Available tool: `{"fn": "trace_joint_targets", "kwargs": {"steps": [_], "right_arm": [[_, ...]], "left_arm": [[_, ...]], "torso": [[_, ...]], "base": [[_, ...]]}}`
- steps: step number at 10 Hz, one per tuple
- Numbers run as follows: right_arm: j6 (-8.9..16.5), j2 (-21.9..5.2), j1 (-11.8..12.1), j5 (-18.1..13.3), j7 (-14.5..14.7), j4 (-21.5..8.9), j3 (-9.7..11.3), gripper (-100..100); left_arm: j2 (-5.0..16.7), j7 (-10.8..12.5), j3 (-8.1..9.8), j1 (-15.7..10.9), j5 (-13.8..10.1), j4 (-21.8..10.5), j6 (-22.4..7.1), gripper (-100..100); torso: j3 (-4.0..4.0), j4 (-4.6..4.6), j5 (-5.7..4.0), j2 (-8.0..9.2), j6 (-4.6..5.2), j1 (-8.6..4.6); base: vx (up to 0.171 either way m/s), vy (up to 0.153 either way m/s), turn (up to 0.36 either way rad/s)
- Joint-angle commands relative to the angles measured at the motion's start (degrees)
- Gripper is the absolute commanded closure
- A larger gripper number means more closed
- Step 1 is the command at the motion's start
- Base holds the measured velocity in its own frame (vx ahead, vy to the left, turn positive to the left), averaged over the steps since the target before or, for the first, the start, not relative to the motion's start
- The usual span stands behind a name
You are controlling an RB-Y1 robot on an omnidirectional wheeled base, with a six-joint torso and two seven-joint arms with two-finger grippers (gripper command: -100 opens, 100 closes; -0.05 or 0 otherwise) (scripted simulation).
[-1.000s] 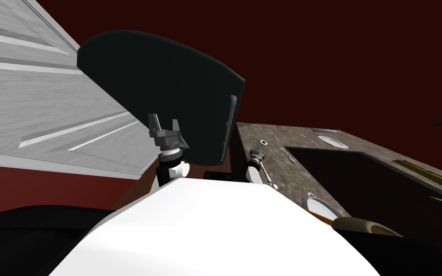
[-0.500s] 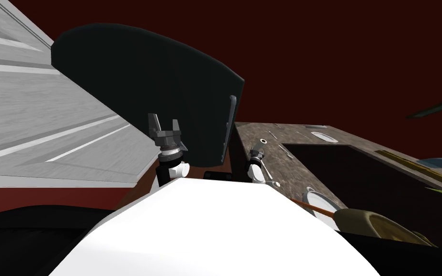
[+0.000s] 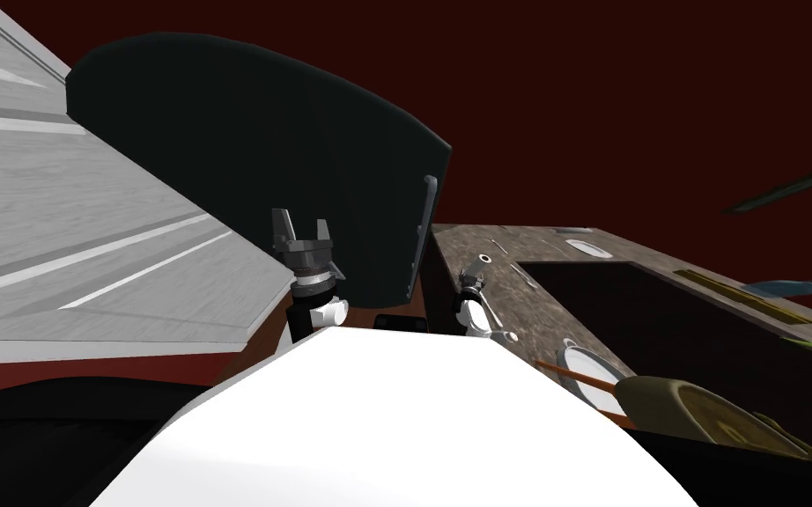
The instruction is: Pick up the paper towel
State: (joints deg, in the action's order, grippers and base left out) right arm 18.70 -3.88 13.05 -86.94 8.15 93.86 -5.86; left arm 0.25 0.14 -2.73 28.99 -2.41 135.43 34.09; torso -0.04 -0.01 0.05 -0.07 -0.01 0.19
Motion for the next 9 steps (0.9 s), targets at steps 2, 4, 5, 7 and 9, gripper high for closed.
{"fn": "trace_joint_targets", "kwargs": {"steps": [2, 4, 5, 7, 9], "right_arm": [[-3.3, -0.4, -2.4, 3.8, 4.1, -2.3, -2.9, -100], [-4.9, -0.4, -2.4, 6.5, 6.6, -2.3, -3.0, -100], [-4.9, -0.4, -2.4, 7.0, 7.7, -2.3, -3.0, -100], [-9.1, -1.0, -4.7, 9.7, 10.3, -4.7, -5.9, -100], [-9.2, -1.0, -4.7, 12.4, 13.1, -4.7, -5.9, -100]], "left_arm": [[0.0, 0.0, 0.00, 0.0, 0.0, 0.0, 0.0, 0], [0.0, 0.0, 0.00, 0.0, 0.0, 0.0, 0.0, 0], [0.0, 0.0, 0.00, 0.0, 0.0, 0.0, 0.0, 0], [0.0, 0.0, 0.00, 0.0, 0.0, 0.0, 0.0, 0], [0.0, 0.0, 0.00, 0.0, 0.0, 0.0, 0.0, 0]], "torso": [[0.01, 0.00, -0.02, 0.02, 0.01, -0.11], [-0.02, -0.01, 0.01, -0.04, 0.01, 0.06], [-0.01, 0.00, 0.00, -0.01, 0.00, 0.00], [0.00, 0.00, -0.01, 0.01, 0.04, 0.00], [0.01, 0.00, 0.00, 0.02, 0.00, -0.01]], "base": [[0.014, 0.032, -0.084], [0.018, 0.061, -0.069], [0.002, 0.014, 0.016], [0.009, 0.072, -0.163], [0.007, 0.025, 0.016]]}}
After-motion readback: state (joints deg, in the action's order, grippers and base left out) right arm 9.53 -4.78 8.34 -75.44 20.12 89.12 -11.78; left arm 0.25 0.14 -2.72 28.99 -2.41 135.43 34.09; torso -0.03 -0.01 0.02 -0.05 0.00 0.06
